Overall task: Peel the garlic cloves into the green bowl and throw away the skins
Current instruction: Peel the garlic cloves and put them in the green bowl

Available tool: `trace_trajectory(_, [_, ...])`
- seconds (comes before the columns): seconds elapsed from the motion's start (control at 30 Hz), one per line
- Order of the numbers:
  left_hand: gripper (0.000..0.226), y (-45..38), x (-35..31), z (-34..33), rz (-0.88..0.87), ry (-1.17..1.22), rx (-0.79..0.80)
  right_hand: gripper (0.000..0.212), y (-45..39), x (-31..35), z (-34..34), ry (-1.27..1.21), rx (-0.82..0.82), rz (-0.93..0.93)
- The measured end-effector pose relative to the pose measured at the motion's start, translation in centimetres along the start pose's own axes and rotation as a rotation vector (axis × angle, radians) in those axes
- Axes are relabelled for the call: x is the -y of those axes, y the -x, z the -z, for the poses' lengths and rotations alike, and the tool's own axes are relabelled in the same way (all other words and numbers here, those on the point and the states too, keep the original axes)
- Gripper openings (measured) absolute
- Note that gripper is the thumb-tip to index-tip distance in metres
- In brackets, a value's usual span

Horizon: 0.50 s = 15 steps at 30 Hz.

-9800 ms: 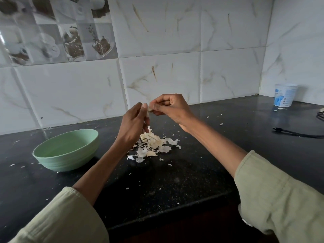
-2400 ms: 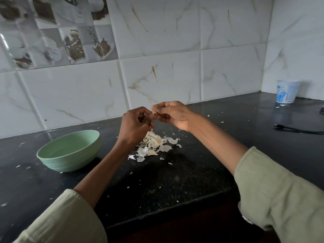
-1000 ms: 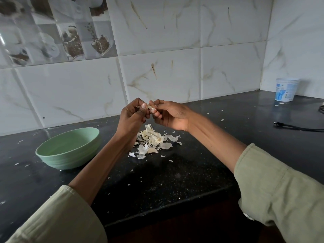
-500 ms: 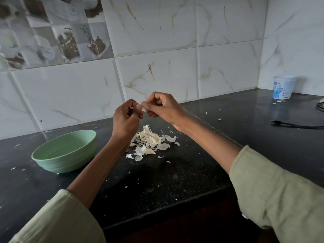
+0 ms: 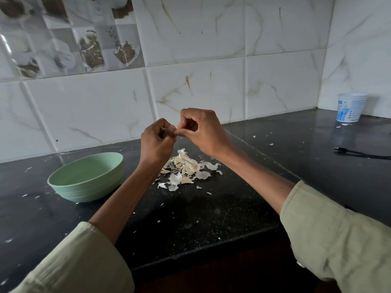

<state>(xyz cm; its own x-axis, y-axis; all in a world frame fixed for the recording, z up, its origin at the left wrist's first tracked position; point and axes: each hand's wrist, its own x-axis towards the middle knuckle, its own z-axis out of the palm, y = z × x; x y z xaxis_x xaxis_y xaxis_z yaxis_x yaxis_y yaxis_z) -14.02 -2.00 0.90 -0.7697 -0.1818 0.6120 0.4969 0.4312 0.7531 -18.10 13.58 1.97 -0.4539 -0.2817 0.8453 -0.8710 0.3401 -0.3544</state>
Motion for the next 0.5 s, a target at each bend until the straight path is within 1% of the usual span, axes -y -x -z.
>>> trace_trajectory(0.07, [0.016, -0.1, 0.1, 0.3, -0.027, -0.072, -0.028, 0.023, 0.0, -0.1, 0.0, -0.252, 0.071, -0.149])
trace_trajectory(0.13, [0.022, -0.2, 0.1, 0.6, -0.06, -0.111, -0.042, 0.02, -0.1, -0.2, 0.3, -0.536, 0.123, -0.352])
trace_trajectory(0.2, [0.024, -0.2, -0.1, 0.7, -0.097, -0.131, -0.035, 0.022, -0.1, -0.3, 0.7, -0.707, 0.154, -0.509])
trace_trajectory(0.27, [0.023, -0.1, -0.3, 0.6, -0.131, -0.151, -0.017, 0.028, -0.1, -0.3, 0.9, -0.785, 0.174, -0.596])
trace_trajectory(0.37, [0.019, -0.2, -0.2, 0.6, -0.177, -0.185, -0.001, 0.035, -0.2, -0.4, 1.1, -0.833, 0.2, -0.678])
trace_trajectory(0.5, [0.019, -0.2, -0.3, 0.7, -0.244, -0.259, 0.005, 0.031, -0.4, -0.5, 1.3, -0.877, 0.212, -0.701])
